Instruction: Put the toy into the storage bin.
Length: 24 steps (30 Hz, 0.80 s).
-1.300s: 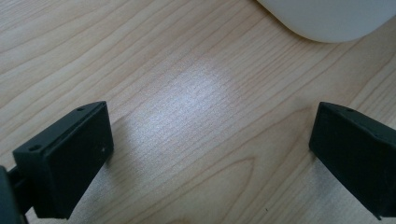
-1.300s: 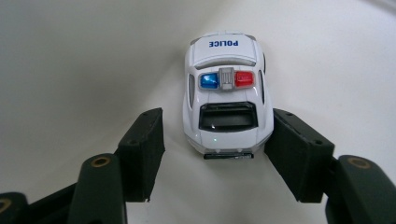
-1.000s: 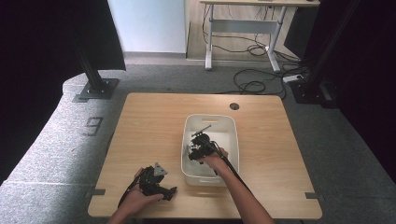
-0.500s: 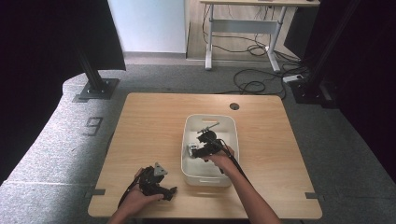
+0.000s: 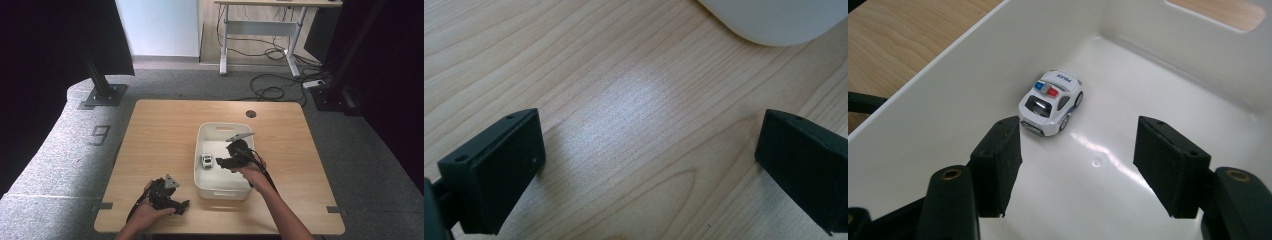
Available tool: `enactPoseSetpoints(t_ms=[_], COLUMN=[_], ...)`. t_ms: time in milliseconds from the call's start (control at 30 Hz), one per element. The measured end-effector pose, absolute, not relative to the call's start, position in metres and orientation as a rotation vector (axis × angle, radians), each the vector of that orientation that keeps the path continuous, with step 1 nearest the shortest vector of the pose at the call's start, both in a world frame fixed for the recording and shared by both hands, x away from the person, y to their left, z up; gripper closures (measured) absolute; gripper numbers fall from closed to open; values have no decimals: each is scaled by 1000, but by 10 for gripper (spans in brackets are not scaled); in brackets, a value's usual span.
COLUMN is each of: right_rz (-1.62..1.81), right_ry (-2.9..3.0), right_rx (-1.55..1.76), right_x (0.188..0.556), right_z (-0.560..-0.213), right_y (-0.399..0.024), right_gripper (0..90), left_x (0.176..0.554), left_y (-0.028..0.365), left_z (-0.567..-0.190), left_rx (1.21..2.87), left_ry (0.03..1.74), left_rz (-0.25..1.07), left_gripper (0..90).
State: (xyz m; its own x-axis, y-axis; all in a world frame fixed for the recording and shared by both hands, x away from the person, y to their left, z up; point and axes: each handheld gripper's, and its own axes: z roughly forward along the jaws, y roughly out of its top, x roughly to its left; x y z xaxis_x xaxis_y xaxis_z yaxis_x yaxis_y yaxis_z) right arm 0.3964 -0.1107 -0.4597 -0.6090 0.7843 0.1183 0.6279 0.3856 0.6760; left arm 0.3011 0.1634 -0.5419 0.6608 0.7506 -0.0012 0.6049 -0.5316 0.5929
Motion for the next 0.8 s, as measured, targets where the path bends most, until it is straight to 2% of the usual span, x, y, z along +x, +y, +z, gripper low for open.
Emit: enactPoseSetpoints(t_ms=[800], right_rz=[1132], right_ry=[2226], right_rx=[1260], right_x=[365], right_z=[-447], right_y=[-193], right_gripper=[351], left_x=[301], left_y=[163], left_z=[-542], left_rx=[2312], left_ry=[1050], left_rz=[345], left_gripper=[0])
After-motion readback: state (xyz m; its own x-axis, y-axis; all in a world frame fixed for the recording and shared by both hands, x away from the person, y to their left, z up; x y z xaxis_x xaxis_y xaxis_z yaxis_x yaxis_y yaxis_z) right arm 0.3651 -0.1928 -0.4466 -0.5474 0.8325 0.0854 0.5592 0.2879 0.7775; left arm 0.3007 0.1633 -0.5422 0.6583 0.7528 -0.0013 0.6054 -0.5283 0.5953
